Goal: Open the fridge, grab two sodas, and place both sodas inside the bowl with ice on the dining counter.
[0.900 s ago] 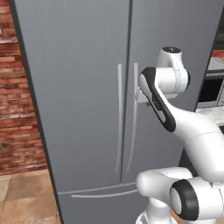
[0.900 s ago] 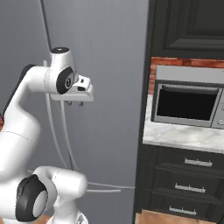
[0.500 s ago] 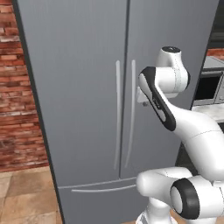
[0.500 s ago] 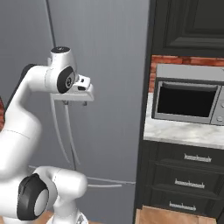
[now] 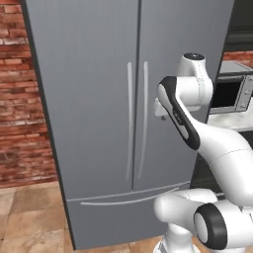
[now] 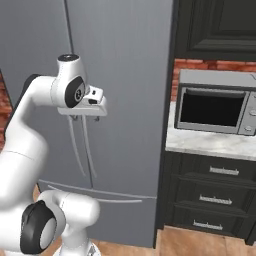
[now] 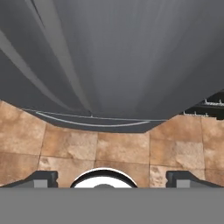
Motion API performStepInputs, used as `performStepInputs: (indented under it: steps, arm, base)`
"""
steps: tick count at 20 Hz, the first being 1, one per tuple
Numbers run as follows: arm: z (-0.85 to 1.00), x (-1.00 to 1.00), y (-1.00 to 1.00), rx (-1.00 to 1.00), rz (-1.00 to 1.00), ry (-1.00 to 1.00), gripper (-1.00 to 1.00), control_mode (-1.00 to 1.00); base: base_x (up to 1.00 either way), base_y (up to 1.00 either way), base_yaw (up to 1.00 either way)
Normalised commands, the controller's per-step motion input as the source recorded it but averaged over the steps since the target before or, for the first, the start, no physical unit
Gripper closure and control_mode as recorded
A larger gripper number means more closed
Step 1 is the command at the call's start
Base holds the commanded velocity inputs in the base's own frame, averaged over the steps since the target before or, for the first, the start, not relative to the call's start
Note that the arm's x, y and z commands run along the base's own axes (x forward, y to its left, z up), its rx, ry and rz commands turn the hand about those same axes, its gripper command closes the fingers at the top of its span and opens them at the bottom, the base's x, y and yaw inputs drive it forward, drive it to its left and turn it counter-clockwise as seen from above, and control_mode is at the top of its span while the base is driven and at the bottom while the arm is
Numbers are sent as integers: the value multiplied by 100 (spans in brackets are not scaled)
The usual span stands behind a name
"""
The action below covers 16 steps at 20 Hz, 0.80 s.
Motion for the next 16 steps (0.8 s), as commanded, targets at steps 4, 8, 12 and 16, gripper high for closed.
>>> performStepInputs:
  steps: [4,8,12,16]
  arm:
    - [0,0,0,0,0,0,-100,100]
    - [0,0,0,0,0,0,-100,100]
    - [0,0,0,0,0,0,-100,100]
    - [0,0,0,0,0,0,-100,100]
  base:
    - [-25,23,0]
    - [-21,30,0]
    - [-22,40,0]
    - [-29,37,0]
